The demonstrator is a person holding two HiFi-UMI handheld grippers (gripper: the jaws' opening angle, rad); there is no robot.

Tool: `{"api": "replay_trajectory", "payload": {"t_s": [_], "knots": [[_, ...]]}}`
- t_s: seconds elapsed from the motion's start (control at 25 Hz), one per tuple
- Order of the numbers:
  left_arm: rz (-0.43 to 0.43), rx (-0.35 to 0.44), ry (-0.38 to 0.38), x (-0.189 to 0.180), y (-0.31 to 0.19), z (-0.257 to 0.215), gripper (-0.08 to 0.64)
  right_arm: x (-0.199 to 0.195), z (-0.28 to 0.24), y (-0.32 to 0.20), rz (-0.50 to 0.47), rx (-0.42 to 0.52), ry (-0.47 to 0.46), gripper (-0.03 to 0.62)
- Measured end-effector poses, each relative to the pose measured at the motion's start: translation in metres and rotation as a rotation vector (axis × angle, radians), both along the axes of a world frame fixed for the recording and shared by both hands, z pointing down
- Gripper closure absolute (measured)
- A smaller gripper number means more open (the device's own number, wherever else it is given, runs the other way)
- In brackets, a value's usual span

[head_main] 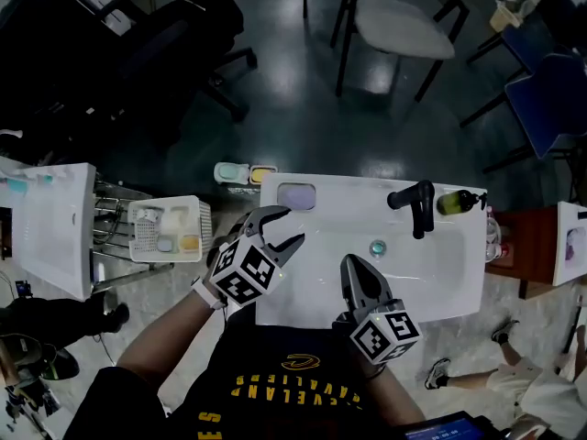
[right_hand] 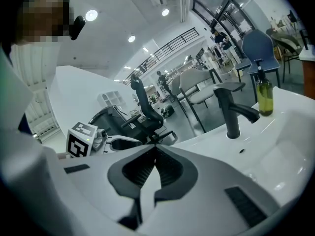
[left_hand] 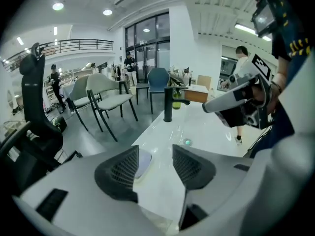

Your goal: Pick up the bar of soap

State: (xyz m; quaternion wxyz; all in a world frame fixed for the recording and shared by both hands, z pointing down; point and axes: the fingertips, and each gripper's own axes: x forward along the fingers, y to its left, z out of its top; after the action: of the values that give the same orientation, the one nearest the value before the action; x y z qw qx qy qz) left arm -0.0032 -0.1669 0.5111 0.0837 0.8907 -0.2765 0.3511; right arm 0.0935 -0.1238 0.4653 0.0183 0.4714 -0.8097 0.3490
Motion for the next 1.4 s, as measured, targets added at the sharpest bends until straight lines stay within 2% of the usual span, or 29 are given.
{"api": "replay_trajectory", "payload": {"t_s": [0.36, 0.72, 1.16, 1.4], "knots": [[0.104, -0.022, -0.227, -0.004, -0.037, 0.048, 0.316, 0.01, 0.01, -0.004, 0.025, -0.033, -0.016, 0.581], [0.179, -0.102, -0.345, -0.004, -0.062, 0.083, 0.281, 0.013, 0.02, -0.006, 0.041, -0.062, -0.032, 0.581], [0.233, -0.277, -0.378, 0.001, -0.074, 0.115, 0.224, 0.014, 0.029, -0.009, 0.053, -0.095, -0.058, 0.581], [0.268, -0.306, -0.409, 0.003, -0.076, 0.125, 0.221, 0.013, 0.031, -0.01, 0.06, -0.107, -0.069, 0.581]]}}
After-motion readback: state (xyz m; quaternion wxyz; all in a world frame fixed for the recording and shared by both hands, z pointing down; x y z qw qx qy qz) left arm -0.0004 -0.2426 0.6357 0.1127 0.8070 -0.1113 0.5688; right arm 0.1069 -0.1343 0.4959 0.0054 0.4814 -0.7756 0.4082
